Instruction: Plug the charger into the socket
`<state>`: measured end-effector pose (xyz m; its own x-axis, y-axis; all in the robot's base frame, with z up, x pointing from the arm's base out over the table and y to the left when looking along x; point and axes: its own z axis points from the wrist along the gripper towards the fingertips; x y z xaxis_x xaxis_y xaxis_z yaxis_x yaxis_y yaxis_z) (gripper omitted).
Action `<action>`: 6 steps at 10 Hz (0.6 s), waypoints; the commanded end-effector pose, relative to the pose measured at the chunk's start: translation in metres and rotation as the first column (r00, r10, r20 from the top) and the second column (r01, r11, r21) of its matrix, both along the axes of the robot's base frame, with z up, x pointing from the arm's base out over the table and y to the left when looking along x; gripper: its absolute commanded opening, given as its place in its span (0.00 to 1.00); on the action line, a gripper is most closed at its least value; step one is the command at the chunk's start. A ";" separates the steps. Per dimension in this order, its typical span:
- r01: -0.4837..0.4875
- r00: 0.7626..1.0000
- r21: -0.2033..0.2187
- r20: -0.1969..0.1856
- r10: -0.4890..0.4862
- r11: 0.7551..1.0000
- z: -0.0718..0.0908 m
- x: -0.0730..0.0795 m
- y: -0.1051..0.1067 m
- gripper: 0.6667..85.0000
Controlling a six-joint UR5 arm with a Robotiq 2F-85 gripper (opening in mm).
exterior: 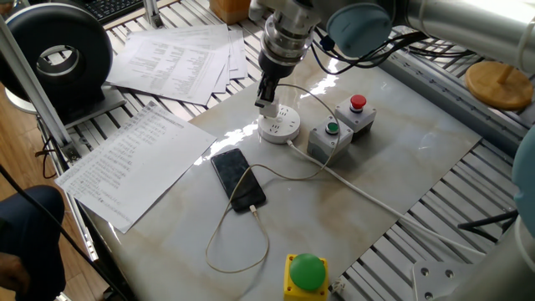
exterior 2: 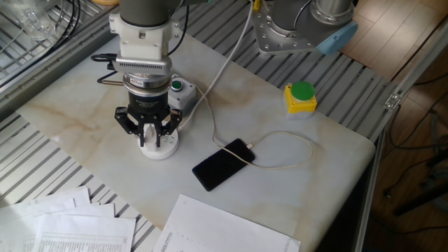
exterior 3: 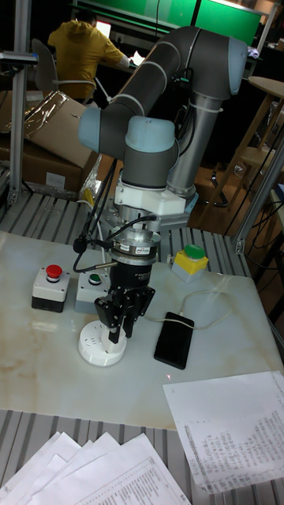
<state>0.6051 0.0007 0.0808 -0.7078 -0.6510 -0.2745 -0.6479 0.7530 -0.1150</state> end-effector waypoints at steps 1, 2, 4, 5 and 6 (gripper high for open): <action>0.001 1.000 0.015 0.006 -0.001 1.000 0.001 0.001 0.000 0.00; 0.001 1.000 0.020 0.006 -0.002 1.000 0.001 0.001 0.000 0.00; 0.002 1.000 0.023 0.009 -0.002 1.000 0.001 0.001 0.001 0.00; -0.004 1.000 0.022 0.013 0.004 1.000 0.001 0.002 0.001 0.00; -0.011 1.000 0.026 0.018 0.010 1.000 0.000 0.003 0.001 0.00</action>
